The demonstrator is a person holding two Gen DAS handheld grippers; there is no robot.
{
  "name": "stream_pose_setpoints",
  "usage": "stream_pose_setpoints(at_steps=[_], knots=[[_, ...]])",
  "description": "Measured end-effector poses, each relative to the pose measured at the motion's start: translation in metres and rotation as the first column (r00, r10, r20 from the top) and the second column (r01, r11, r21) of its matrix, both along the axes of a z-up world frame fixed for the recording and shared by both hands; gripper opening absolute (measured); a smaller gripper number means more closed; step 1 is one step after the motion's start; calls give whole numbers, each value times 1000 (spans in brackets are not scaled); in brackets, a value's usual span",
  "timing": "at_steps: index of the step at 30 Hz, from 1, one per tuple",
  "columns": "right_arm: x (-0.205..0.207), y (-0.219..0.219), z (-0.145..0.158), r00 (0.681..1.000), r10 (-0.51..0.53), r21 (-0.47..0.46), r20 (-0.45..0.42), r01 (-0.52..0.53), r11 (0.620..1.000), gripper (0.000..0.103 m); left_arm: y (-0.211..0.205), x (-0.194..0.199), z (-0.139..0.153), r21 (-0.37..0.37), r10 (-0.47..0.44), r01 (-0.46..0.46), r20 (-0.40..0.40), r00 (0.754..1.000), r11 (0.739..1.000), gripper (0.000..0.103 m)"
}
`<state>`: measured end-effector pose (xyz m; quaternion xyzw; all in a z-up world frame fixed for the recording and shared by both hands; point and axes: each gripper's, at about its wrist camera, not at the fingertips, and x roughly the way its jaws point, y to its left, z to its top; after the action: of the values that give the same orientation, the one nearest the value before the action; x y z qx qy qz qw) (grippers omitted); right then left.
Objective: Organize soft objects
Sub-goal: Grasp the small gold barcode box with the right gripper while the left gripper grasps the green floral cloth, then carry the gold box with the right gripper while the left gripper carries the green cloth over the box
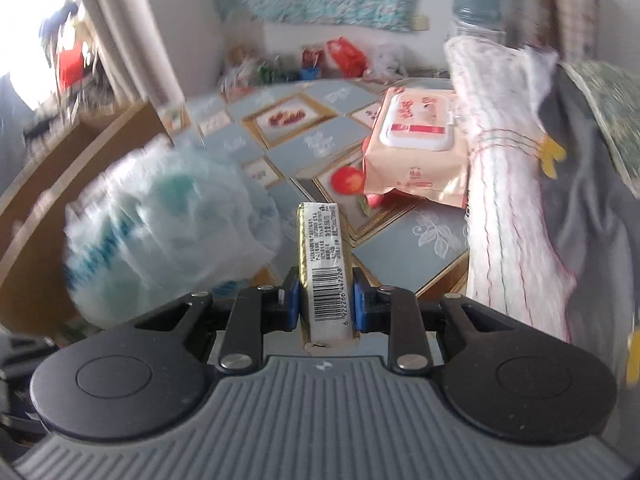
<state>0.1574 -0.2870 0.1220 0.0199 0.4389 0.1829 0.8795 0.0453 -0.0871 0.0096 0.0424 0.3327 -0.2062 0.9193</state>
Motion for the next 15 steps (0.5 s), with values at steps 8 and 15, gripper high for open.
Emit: stream_pose_setpoints(at_steps=[8, 15], knots=[[-35, 15, 56, 998, 29, 208, 60, -41, 977, 23, 45, -39, 55, -55, 91, -83, 155, 984, 995, 27], [-40, 78, 97, 975, 177, 341, 132, -213, 916, 24, 123, -70, 94, -71, 285, -276, 267, 921, 958, 28]])
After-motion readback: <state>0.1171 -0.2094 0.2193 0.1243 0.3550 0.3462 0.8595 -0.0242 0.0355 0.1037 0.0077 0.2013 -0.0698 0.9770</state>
